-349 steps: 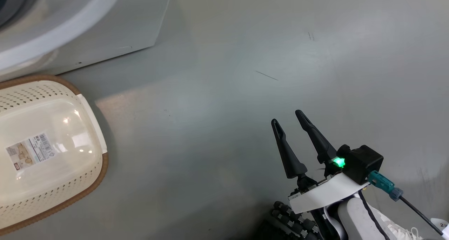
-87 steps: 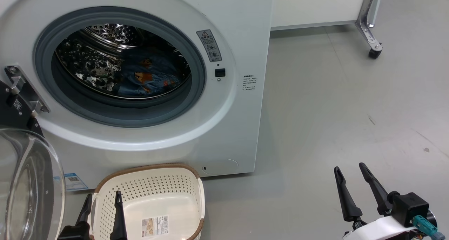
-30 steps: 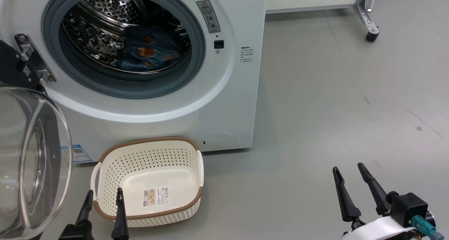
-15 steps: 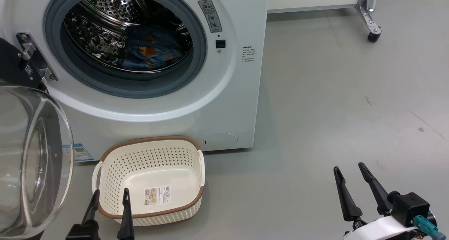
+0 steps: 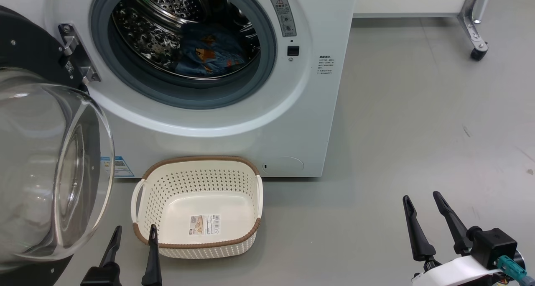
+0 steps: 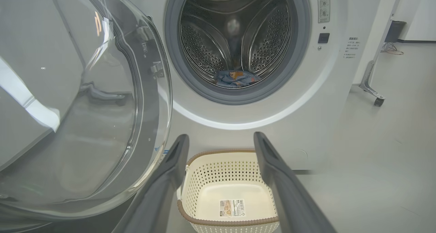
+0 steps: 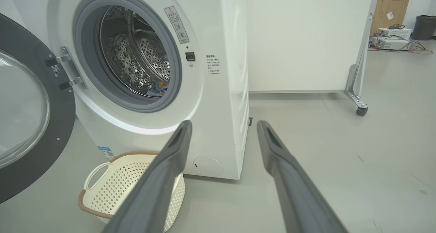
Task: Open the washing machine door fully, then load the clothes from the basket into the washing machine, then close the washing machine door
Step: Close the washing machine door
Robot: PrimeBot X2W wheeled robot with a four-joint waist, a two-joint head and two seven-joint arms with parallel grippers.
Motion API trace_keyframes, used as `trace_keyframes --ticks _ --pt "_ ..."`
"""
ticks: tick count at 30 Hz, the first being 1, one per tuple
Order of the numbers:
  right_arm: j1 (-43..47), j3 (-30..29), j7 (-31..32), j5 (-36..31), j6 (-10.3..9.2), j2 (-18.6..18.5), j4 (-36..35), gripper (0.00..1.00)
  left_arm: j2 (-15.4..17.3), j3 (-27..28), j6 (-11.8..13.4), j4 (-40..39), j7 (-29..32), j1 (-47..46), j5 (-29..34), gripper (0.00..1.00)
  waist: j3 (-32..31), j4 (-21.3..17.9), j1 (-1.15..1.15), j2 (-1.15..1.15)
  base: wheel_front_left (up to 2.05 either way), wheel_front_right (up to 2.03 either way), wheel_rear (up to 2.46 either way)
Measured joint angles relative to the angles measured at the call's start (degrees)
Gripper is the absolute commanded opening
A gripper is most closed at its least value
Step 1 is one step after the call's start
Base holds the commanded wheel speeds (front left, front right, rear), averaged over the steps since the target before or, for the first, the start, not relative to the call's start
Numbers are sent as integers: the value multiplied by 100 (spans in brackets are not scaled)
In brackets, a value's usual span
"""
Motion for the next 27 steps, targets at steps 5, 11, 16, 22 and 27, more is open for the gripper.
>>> trace_keyframes --ticks 5,11,16,22,27 --pt "0 -4 0 -1 0 3 -9 100 2 4 1 2 0 0 4 100 1 234 0 0 0 0 0" --pt "0 -7 0 -1 0 5 -15 100 3 9 2 3 0 0 32 100 11 527 0 0 0 0 0" --pt "0 -9 0 -1 0 7 -31 100 4 9 4 3 0 0 33 100 28 778 0 0 0 0 0" --pt "0 -24 0 -5 0 3 -40 100 4 13 34 1 0 -1 32 100 44 1087 0 0 0 0 0" --pt "0 -32 0 -48 0 -2 -44 100 4 24 54 1 0 -1 31 100 49 1298 0 0 0 0 0"
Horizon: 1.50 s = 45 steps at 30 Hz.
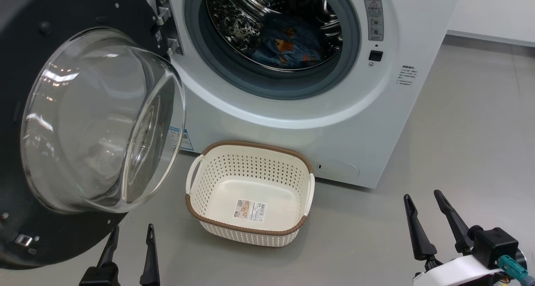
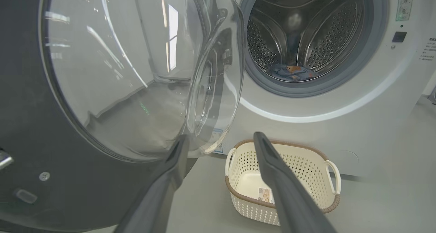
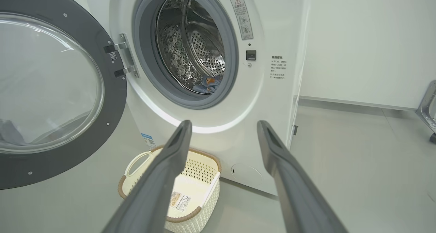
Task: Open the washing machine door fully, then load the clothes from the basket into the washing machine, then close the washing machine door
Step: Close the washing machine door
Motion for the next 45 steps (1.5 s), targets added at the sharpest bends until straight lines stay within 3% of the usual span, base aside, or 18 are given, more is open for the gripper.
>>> trace_keyframes --ticks 20,45 --pt "-2 135 0 -54 0 -27 4 100 2 118 100 -34 0 -2 -16 100 -130 880 0 0 0 0 0" --pt "-8 296 0 -55 0 -46 41 100 11 190 178 -131 0 5 -58 100 -197 1292 0 0 0 0 0"
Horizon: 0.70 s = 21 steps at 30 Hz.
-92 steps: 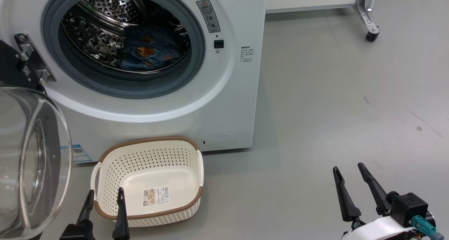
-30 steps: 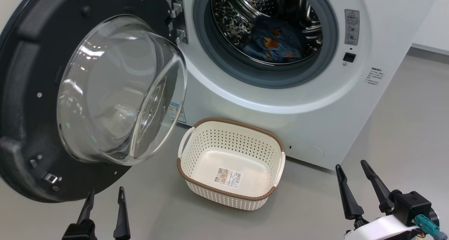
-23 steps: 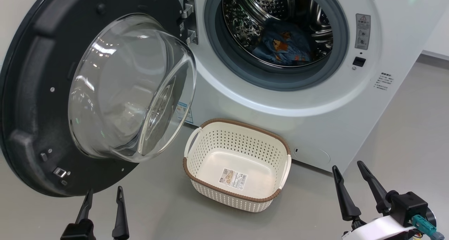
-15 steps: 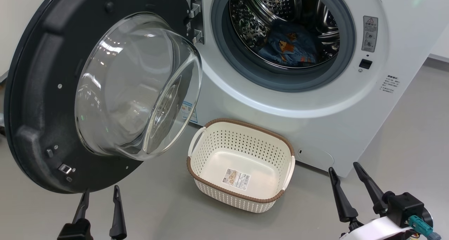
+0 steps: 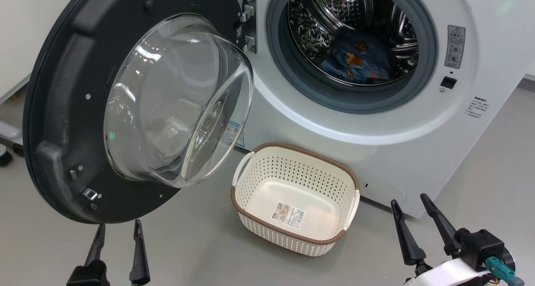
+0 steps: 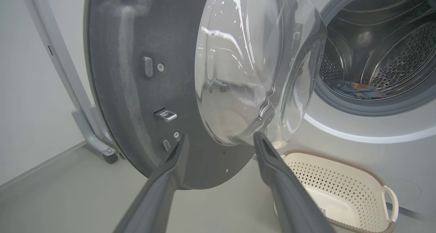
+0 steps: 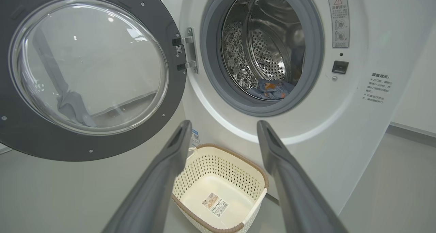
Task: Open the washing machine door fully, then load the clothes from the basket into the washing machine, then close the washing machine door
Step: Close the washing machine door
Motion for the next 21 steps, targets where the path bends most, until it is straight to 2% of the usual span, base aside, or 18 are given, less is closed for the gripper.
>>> trace_keyframes --ticks 20,21 --pt "0 -3 0 1 0 7 26 100 -1 158 79 -32 0 111 -30 100 -23 116 0 0 0 0 0" --pt "0 -3 0 1 0 10 26 100 -1 193 79 -33 0 111 -48 62 -22 122 0 0 0 0 0"
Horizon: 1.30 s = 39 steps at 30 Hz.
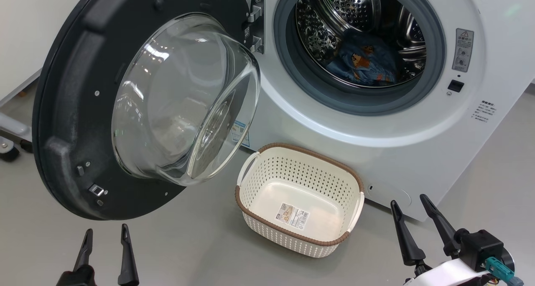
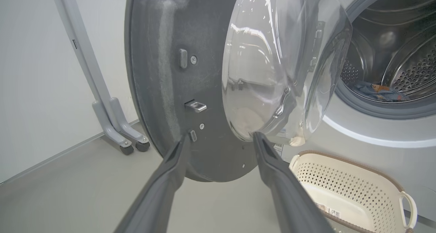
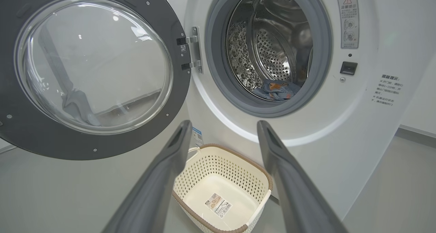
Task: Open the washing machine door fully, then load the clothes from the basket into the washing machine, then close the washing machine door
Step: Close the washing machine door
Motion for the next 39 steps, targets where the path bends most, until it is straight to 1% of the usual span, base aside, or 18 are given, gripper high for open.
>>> trace_keyframes --ticks 1,2,3,4,5,11,16,19,20,21,22,24,28,29,32,33,34,39 --pt "0 0 0 0 0 3 0 100 0 32 0 0 0 0 -4 39 1 5 0 0 0 0 0" --pt "0 0 0 0 0 7 0 100 0 59 1 0 0 0 -7 24 2 10 0 0 0 0 0" --pt "0 0 0 -1 0 8 0 100 0 92 2 -1 0 0 -8 16 4 14 0 0 0 0 0" --pt "0 0 0 0 0 8 0 100 0 137 9 -4 0 0 -9 3 5 19 0 0 0 0 0" --pt "0 0 0 0 0 8 1 100 0 187 23 -18 0 0 -21 0 6 23 0 0 0 0 0" --pt "0 -20 0 0 0 9 3 100 -2 686 73 -116 0 -2 -365 0 12 57 0 0 0 0 0" --pt "0 -32 0 0 0 19 3 100 -8 1385 99 -220 0 -38 -989 0 20 94 0 0 0 0 0" --pt "-1 -30 0 0 0 25 3 100 -12 1680 100 -255 -1 -78 -999 0 25 108 0 0 0 0 0" --pt "-1 -30 0 0 0 30 4 100 -19 1835 100 -259 -9 -129 -1162 0 28 114 0 0 0 0 0" --pt "-1 -31 0 0 0 41 4 100 -36 2191 100 -286 -16 -302 -1582 0 34 125 0 0 0 0 0" --pt "-1 -31 0 0 0 41 4 100 -36 2191 100 -286 -16 -302 -1582 0 34 125 0 0 0 0 0" --pt "-1 -30 0 0 0 52 4 100 -41 2574 102 -285 -16 -538 -2193 0 37 135 0 0 0 0 0" --pt "-1 -26 0 0 0 70 4 100 -47 3194 98 -183 -21 -933 -2836 0 53 146 0 0 0 0 0" --pt "-1 -25 0 0 0 70 4 100 -49 3317 81 -132 -20 -1054 -3099 0 58 147 0 0 0 0 0" --pt "-2 -18 0 0 0 74 8 100 -32 3589 35 9 311 -1499 -3898 0 72 147 0 0 0 0 0" --pt "-2 -16 0 0 0 79 8 100 2 3660 35 51 447 -1662 -4130 0 76 146 0 0 0 0 0" --pt "-2 -10 0 0 0 91 11 100 133 3823 43 153 710 -1974 -4473 0 86 143 0 0 0 0 0" --pt "-24 111 0 0 0 115 31 100 754 4290 97 530 1254 -2449 -4901 0 136 92 0 0 0 0 0"
